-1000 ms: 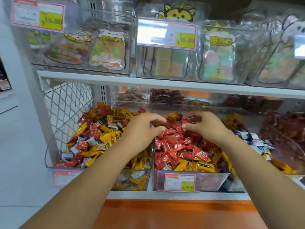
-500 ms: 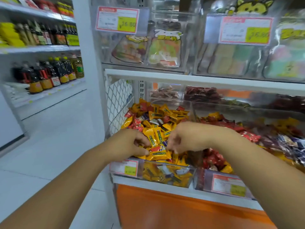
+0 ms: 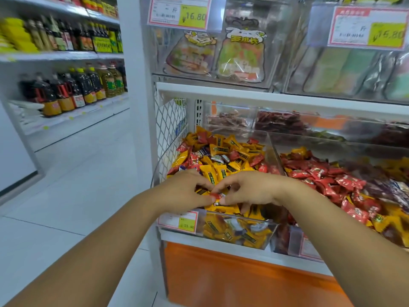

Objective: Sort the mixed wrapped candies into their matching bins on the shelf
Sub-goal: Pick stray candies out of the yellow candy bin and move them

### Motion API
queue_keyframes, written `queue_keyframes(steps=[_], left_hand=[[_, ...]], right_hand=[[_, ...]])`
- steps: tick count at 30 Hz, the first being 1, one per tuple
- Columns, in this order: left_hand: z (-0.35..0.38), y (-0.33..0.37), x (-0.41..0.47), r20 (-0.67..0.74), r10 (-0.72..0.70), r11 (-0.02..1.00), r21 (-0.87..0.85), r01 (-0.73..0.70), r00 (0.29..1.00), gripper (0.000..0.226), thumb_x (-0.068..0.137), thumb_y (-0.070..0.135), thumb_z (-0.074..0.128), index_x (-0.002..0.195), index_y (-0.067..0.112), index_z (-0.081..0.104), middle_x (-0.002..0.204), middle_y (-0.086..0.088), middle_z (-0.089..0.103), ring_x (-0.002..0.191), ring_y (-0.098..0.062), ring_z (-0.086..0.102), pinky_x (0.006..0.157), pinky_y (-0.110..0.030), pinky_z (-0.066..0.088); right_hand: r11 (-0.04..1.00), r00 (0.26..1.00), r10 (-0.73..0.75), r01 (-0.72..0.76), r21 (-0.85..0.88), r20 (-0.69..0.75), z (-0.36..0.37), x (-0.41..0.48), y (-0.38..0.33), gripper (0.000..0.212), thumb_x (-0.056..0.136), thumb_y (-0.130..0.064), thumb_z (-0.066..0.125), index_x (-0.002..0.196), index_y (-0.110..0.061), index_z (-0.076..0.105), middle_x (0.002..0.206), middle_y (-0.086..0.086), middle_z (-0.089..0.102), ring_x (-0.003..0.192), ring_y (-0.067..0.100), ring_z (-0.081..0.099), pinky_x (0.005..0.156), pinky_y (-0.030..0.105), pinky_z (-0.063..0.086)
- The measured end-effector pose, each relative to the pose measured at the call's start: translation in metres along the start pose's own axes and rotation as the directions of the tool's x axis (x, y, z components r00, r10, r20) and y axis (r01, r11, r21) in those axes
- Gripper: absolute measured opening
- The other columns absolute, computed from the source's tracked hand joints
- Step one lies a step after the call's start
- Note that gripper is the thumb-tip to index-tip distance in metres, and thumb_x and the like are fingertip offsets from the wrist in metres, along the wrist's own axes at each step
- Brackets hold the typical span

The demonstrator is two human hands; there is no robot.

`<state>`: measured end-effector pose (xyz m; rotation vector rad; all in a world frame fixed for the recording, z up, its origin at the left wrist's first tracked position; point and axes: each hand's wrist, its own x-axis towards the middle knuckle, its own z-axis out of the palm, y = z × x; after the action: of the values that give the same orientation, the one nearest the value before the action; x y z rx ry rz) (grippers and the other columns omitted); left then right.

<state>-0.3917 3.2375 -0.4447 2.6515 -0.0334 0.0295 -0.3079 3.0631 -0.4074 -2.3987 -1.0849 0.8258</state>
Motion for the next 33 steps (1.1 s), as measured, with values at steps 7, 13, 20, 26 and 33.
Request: queue_keyframes(steps=[7, 13, 20, 26, 33], left_hand=[[0.007, 0.006, 0.001, -0.14, -0.008, 0.995, -0.101, -0.007, 0.99, 0.009, 0.089, 0.028, 0.067, 0.09, 0.024, 0.076, 0.081, 0.021, 0.06, 0.079, 0.007, 0.056, 0.074, -0.016, 0.044], [0.005, 0.003, 0.001, -0.105, 0.002, 0.996, -0.085, -0.011, 0.994, 0.015, 0.092, 0.033, 0.062, 0.1, 0.027, 0.073, 0.095, 0.016, 0.064, 0.089, 0.003, 0.057, 0.083, -0.023, 0.048], [0.004, 0.012, 0.004, 0.02, -0.057, 0.998, 0.035, 0.056, 0.998, 0.027, 0.088, 0.041, 0.065, 0.113, 0.032, 0.07, 0.093, 0.015, 0.048, 0.095, -0.007, 0.054, 0.085, -0.026, 0.044], [0.005, 0.012, 0.005, -0.02, -0.06, 0.998, -0.027, 0.059, 0.998, 0.016, 0.086, 0.034, 0.07, 0.097, 0.024, 0.076, 0.088, 0.011, 0.06, 0.084, -0.007, 0.058, 0.08, -0.026, 0.048], [-0.004, 0.006, 0.001, -0.195, -0.084, 0.978, -0.205, 0.043, 0.977, 0.015, 0.088, 0.034, 0.066, 0.087, 0.021, 0.073, 0.083, 0.01, 0.065, 0.082, -0.01, 0.059, 0.075, -0.028, 0.046]], right_hand=[[0.981, 0.98, 0.018, -0.057, -0.187, -0.2, -0.009, -0.001, 0.004, 0.023, 0.091, -0.005, 0.058, 0.111, -0.016, 0.061, 0.098, 0.003, 0.065, 0.088, 0.02, 0.063, 0.076, 0.03, 0.051], [0.866, 0.984, 0.163, -0.107, -0.489, 0.072, -0.003, -0.002, -0.001, 0.055, 0.086, -0.018, 0.069, 0.137, -0.024, 0.05, 0.134, -0.002, 0.056, 0.121, 0.021, 0.052, 0.1, 0.034, 0.044], [0.869, 0.995, 0.094, -0.067, -0.49, 0.032, 0.007, -0.001, 0.0, 0.049, 0.087, -0.01, 0.063, 0.133, -0.019, 0.051, 0.111, 0.002, 0.056, 0.094, 0.02, 0.05, 0.065, 0.023, 0.042], [0.957, 0.993, 0.009, -0.042, -0.288, -0.115, -0.003, -0.011, -0.002, 0.034, 0.088, -0.006, 0.059, 0.118, -0.024, 0.06, 0.099, -0.001, 0.057, 0.074, 0.011, 0.05, 0.058, 0.023, 0.039], [0.999, 0.953, -0.035, 0.026, -0.032, -0.302, -0.012, -0.013, 0.0, 0.028, 0.092, -0.007, 0.056, 0.106, -0.03, 0.064, 0.11, 0.01, 0.061, 0.081, 0.021, 0.067, 0.073, 0.038, 0.056]])
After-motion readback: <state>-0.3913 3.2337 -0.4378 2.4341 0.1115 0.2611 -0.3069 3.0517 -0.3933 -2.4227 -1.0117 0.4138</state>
